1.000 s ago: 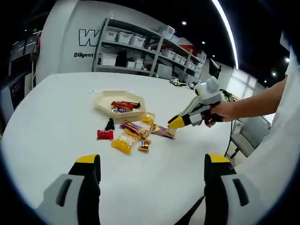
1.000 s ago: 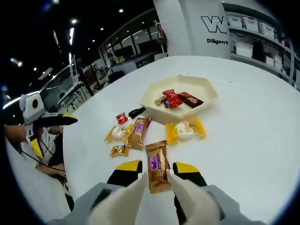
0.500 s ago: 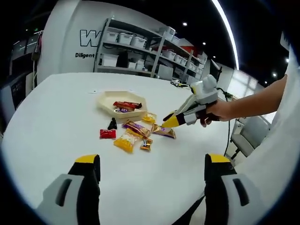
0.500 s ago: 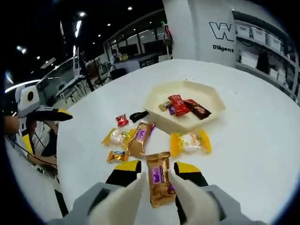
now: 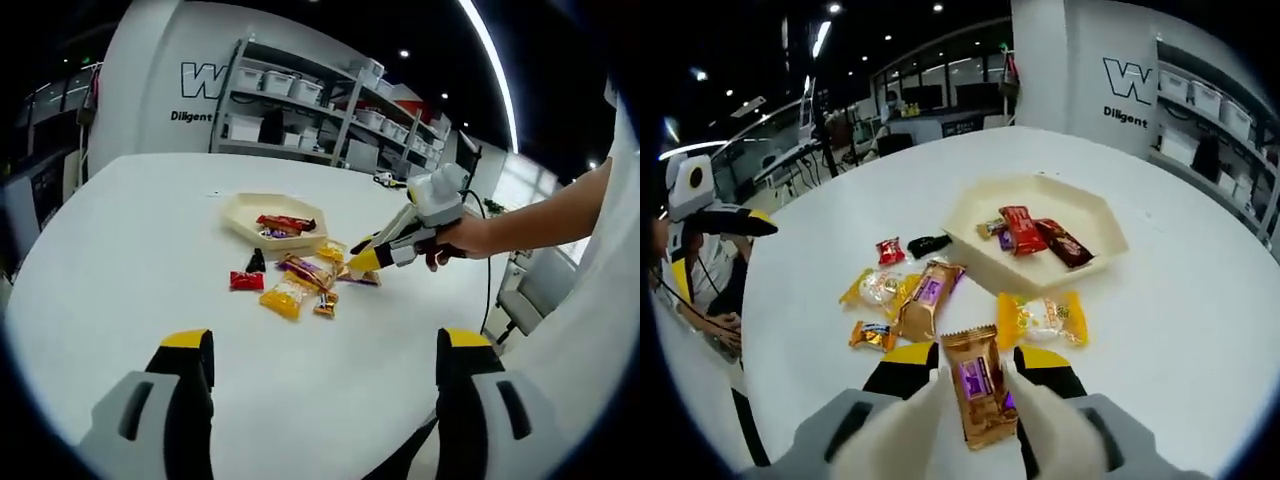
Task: Place the target food into the container with the food tongs after gripping and lifting it, then release it inside without dropping or visibly crushing the food.
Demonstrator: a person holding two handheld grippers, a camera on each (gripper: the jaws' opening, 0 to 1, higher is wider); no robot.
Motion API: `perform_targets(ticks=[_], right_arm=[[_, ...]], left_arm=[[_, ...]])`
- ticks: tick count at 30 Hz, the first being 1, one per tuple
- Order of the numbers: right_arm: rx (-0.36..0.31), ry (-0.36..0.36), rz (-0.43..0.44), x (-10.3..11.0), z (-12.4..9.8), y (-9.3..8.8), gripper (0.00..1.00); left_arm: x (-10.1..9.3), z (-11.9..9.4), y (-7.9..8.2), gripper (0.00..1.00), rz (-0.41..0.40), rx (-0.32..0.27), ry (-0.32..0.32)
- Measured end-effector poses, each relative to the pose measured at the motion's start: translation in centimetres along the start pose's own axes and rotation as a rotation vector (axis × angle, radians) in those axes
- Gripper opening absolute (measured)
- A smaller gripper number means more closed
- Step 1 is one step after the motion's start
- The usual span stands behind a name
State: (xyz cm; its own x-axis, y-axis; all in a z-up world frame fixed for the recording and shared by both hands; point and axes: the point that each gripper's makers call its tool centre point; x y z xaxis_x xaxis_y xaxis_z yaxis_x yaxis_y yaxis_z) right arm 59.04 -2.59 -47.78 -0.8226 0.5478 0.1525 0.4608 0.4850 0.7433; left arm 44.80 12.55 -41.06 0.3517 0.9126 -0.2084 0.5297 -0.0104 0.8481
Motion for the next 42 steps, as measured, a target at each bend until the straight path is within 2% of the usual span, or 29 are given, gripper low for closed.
perform_targets(ticks=[10, 13, 19, 25, 29, 31, 36, 42], right_arm=[[0.028, 0.000, -0.083, 0.2, 0.3, -0.4, 0.20], [0.013, -0.001, -0.058, 0.2, 0.1, -0.4, 0.17], [-0.024, -0.013, 0.048, -0.4, -0.6, -0.3, 0.16], [-0.047, -0.036, 0.062, -0.5, -1.4, -0.7, 0.17], [-0.107, -0.045, 0.089, -0.6, -2.2, 0.3, 0.17], [-0.148, -0.044, 0.137, -0.8, -2.5, 0.9, 0.17], [-0.164, -0.051, 0.129, -1.6, -3.1, 2.0, 0.17], [-0.214, -0.050, 0.110, -2.4, -3.8, 5.4, 0.18]], left_arm=[[0.1, 0.0, -0.2, 0.90, -0.013, 0.003, 0.012], [0.1, 0.2, -0.1, 0.90, -0.017, -0.003, 0.011], [-0.3, 0.8, 0.3, 0.90, -0.012, -0.008, 0.002], [-0.2, 1.0, 0.4, 0.90, -0.014, -0.016, 0.003], [-0.2, 1.1, 0.1, 0.90, -0.017, -0.008, 0.002], [-0.3, 1.2, 0.2, 0.91, -0.017, -0.013, 0.003], [-0.3, 1.4, 0.0, 0.95, -0.007, -0.013, 0.010], [-0.1, 1.3, 0.0, 0.97, -0.015, -0.025, 0.029]])
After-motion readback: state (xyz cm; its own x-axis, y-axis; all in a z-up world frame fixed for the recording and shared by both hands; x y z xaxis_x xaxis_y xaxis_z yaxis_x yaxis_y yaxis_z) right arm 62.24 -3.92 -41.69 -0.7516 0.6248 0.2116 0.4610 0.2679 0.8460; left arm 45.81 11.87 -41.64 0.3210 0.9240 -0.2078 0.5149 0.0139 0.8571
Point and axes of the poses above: the point that each gripper's makers call its tool centre point, and the gripper's own axes: z roughly forward along the fingers, x roughly to its left, y roughly out of its top, and after that the axes turned 9 degrees about y, right-handed
